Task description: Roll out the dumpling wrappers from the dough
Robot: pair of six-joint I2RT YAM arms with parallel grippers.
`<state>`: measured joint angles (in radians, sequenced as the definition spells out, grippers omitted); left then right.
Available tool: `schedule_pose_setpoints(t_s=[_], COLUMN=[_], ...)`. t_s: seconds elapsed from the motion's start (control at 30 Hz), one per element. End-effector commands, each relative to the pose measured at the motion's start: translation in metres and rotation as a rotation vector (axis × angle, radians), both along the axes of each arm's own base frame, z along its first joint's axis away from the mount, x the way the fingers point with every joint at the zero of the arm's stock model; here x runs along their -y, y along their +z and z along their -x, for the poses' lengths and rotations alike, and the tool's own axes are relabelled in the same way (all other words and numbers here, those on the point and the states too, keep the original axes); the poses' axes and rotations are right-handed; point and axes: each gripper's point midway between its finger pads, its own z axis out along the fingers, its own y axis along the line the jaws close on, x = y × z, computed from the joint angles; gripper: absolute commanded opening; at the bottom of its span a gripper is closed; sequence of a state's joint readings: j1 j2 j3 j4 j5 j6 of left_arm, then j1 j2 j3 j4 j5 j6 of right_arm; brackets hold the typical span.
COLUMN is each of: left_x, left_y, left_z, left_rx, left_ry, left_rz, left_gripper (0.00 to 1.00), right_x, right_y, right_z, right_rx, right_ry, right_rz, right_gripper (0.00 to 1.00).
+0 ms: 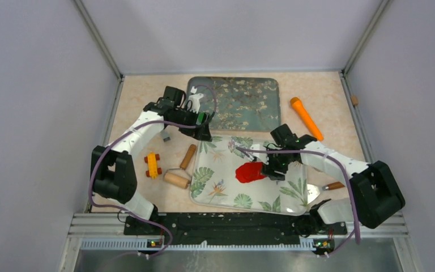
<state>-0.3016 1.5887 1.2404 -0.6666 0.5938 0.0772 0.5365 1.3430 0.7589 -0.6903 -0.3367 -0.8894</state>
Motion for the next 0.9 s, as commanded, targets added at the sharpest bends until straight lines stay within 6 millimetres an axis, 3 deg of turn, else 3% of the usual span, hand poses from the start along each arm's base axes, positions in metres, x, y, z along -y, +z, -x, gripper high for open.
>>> schedule_pose_setpoints(t_s=[0.0, 0.13, 0.27, 0.4, 0.5, 0.53, 0.57, 0.7, 0.87], left_x=[0.001, 0.002, 0.002, 0.002, 0.002, 0.001, 0.001, 0.001, 0.003], left_y=[0.011, 0.012, 0.012, 0.009, 0.006, 0.004, 0.002, -0.001, -0.004], left_z=[-0.003, -0.004, -0.005, -0.003, -0.001, 0.000, 0.001, 0.006, 0.012], left_rx=[0.040, 0.039, 0.041, 0.035, 0.026, 0.019, 0.011, 0.000, -0.028], left_ry=[-0.003, -0.002, -0.002, -0.001, 0.001, 0.004, 0.004, 0.002, -0.014], left_rz=[0.022, 0.028, 0.029, 0.029, 0.031, 0.031, 0.032, 0.036, 0.051], left_gripper=[0.92, 0.92, 0.92, 0.92, 0.92, 0.92, 0.92, 0.92, 0.92], right_x=[-0.011, -0.009, -0.004, 0.002, 0.002, 0.001, -0.002, -0.014, -0.038], right_y=[0.000, -0.012, -0.022, -0.032, -0.036, -0.035, -0.033, -0.021, 0.013], right_z=[-0.020, -0.015, -0.009, 0.000, 0.004, 0.004, 0.003, -0.005, -0.013], right_rx=[0.079, 0.038, 0.008, -0.046, -0.069, -0.075, -0.076, -0.074, -0.092], right_ry=[0.000, 0.017, 0.031, 0.040, 0.048, 0.051, 0.048, 0.030, 0.017], right_rz=[-0.026, -0.007, 0.021, 0.056, 0.060, 0.057, 0.047, 0.004, -0.086], right_gripper=[0.63, 0.55, 0.53, 0.41, 0.25, 0.16, 0.13, 0.09, 0.09])
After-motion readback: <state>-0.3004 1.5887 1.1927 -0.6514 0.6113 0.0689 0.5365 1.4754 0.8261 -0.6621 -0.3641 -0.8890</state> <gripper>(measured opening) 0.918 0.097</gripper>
